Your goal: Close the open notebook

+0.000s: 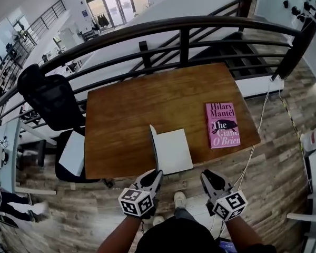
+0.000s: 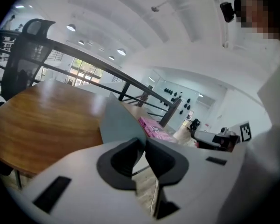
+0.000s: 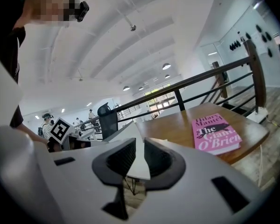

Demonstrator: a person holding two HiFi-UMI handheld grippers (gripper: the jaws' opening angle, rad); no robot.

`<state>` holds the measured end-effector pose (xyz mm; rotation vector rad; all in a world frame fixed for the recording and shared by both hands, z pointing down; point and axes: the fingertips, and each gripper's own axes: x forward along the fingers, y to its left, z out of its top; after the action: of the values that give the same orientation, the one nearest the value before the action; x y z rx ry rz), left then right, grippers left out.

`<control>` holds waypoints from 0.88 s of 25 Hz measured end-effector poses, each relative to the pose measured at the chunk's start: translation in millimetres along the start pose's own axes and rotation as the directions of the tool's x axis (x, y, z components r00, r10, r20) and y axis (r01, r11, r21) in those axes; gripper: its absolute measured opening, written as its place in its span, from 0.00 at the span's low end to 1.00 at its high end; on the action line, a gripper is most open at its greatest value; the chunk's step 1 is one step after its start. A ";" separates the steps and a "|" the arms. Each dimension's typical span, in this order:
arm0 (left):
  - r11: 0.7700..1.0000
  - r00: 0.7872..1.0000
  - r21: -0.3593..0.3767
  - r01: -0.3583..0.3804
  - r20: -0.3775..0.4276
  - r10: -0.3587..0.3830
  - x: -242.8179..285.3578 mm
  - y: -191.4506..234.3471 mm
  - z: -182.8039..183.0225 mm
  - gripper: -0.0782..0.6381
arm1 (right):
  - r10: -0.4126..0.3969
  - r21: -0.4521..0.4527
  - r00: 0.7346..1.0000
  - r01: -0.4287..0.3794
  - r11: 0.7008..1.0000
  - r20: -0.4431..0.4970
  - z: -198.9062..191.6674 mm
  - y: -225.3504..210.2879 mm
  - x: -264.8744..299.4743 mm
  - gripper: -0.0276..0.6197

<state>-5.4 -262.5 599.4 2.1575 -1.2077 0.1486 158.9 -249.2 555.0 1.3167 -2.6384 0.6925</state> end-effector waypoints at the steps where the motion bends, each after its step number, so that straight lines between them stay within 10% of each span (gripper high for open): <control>1: 1.000 1.000 0.004 0.020 -0.010 -0.020 4.7 -5.1 -0.7 0.19 | -0.005 -0.004 1.000 0.005 1.000 0.008 2.8 -1.6 -2.6 0.12; 8: 0.991 0.991 0.013 0.131 -0.014 -0.131 25.1 -41.6 11.2 0.33 | -0.054 -0.029 0.998 0.055 0.998 0.042 19.5 -22.7 -27.2 0.12; 22: 0.997 0.992 0.009 0.080 0.102 -0.081 -15.3 -29.7 40.8 0.31 | -0.017 -0.052 0.998 0.020 0.998 0.059 32.9 -8.7 -20.7 0.12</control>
<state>1.1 -264.8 547.2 2.2381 -1.1754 0.0068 181.8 -253.3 522.6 1.3661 -2.6666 0.5861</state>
